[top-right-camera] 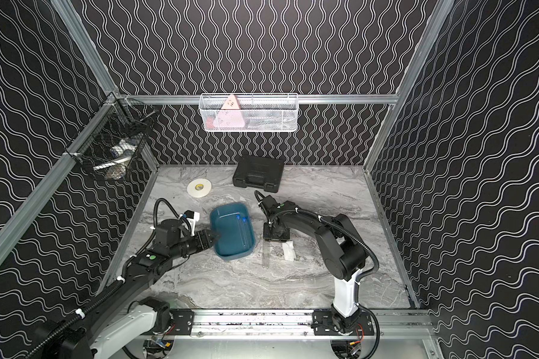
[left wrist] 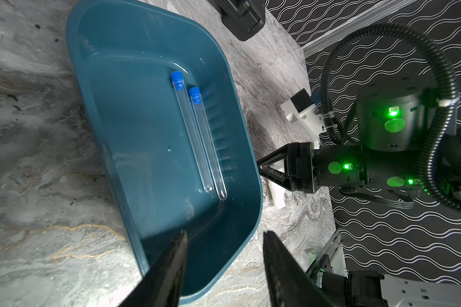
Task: Wipe the exteriors of test tubes
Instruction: Pick up the test tube at the center of the board.
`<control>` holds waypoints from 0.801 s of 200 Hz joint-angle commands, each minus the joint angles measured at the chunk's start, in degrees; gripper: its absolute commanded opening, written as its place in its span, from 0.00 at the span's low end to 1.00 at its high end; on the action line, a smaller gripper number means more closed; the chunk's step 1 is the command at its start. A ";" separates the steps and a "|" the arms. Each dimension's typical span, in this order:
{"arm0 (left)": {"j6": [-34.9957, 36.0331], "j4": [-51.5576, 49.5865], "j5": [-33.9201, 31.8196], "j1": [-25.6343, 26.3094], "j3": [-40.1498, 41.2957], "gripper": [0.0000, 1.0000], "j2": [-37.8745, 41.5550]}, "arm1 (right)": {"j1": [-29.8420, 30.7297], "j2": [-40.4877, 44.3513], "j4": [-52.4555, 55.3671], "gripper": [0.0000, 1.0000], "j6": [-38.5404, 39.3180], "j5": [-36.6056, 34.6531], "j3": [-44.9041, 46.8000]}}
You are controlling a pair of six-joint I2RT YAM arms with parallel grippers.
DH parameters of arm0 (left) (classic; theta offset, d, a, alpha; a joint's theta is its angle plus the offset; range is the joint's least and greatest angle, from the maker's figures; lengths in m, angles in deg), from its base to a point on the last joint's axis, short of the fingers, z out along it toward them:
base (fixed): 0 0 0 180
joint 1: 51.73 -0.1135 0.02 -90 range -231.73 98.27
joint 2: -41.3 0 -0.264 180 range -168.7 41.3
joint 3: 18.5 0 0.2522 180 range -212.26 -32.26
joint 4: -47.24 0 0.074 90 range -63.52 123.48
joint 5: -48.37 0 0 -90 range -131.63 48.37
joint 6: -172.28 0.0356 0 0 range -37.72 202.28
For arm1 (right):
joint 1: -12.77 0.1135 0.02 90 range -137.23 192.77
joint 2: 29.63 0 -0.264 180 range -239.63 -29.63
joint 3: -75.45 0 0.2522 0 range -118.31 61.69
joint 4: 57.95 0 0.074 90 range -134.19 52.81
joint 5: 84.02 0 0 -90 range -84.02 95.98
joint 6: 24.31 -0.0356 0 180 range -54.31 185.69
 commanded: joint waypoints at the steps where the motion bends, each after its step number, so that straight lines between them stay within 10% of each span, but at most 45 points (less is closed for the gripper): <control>1: -0.51 1.47 0.59 0.01 0.31 0.51 0.47 | 0.25 -0.79 0.41 0.43 -0.27 -0.78 -0.93; 160: 0.36 3.92 3.38 0.13 0.25 0.51 -3.43 | 0.54 -5.33 1.38 0.24 -0.82 -5.17 -1.22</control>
